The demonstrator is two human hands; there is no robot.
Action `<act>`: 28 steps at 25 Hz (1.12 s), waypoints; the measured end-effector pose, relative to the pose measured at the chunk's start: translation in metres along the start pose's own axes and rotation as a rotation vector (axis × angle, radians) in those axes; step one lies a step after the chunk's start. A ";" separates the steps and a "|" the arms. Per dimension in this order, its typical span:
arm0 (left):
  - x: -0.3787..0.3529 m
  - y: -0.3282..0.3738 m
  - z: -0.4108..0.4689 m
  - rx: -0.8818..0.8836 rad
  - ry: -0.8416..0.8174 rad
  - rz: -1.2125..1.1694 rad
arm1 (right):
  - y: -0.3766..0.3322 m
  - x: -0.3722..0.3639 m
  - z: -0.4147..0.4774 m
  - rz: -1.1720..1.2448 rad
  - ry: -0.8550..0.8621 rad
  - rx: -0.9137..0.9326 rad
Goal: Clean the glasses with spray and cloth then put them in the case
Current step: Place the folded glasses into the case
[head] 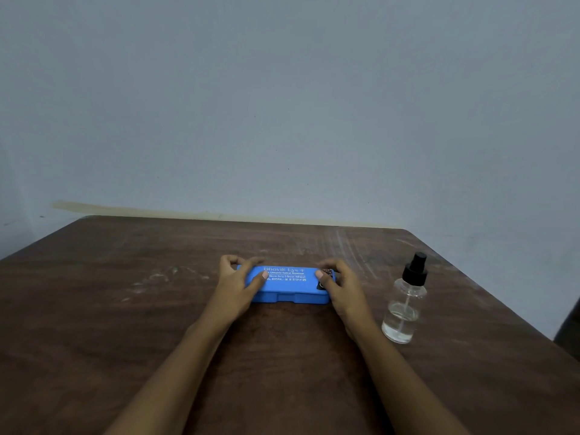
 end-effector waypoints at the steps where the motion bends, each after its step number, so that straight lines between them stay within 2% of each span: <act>1: -0.001 0.002 0.000 -0.018 -0.015 0.013 | -0.001 -0.002 0.001 -0.050 -0.019 0.020; 8: -0.017 -0.001 -0.001 0.031 -0.173 0.111 | -0.008 -0.007 0.000 -0.173 -0.053 0.060; 12: -0.019 -0.002 -0.002 0.048 -0.189 0.143 | -0.011 -0.008 -0.001 -0.267 -0.049 0.067; 28: -0.023 -0.004 -0.005 0.058 -0.177 0.221 | -0.014 -0.010 -0.010 -0.276 -0.048 0.017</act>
Point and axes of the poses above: each hand's wrist, its own z-axis towards the middle knuckle, its own x-axis out of the back of the hand, y = z × x, the point moved 9 cm from there along z, towards the middle knuckle, and after that the axes turned 8 degrees about z, right-handed, at the moved point
